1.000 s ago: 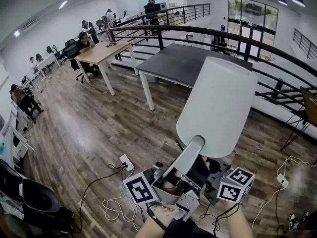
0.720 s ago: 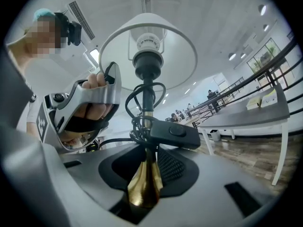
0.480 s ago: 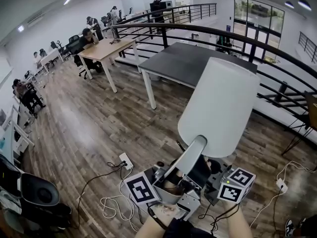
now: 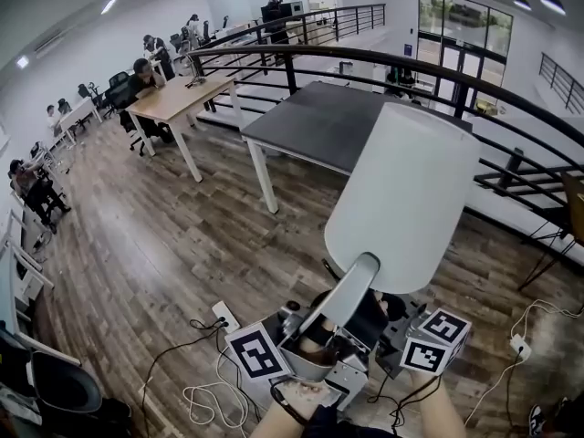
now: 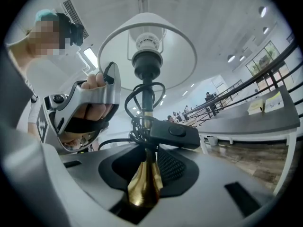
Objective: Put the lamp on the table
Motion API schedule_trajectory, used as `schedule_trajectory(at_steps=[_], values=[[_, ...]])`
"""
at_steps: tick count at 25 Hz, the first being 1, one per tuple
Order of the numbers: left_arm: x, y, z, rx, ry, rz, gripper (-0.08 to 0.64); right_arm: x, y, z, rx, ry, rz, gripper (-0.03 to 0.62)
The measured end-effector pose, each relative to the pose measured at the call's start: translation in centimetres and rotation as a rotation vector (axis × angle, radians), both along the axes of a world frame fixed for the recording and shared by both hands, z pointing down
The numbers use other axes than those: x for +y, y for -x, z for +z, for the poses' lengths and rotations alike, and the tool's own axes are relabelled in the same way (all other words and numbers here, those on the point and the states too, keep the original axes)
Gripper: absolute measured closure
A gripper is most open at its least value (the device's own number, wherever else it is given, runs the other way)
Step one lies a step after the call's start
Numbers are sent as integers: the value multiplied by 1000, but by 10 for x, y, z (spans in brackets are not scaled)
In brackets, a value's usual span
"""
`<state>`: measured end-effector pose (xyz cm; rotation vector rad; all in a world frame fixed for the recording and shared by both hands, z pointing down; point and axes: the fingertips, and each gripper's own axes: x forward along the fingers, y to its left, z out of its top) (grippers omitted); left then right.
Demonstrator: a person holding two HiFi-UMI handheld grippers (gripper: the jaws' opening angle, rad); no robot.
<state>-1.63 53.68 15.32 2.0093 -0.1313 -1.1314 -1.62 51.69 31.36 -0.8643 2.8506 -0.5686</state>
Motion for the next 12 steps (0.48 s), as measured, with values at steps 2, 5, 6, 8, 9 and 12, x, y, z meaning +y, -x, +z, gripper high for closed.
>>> schedule_trajectory(at_steps=[2,5,6,8,9,12], values=[[-23,3,-1,-3,-6,13,512,-25,3,-1,-6,-3,12,468],[-58,10,-2,-7,-14,27,512,-62,11,-2,-11,-12,30,468],[-69,14,-3,-7,-16,31,512,-73,14,-4,-10,-15,35,468],[-91,21,-6,-7,-20,37,511,-95,20,-7,-8,-20,43,468],[-100,24,-8,-7,-22,40,511,-105,23,-9,-7,-23,46,468],[-125,29,-7,-7,-26,48,511,-132,28,-9,-6,-27,52,468]])
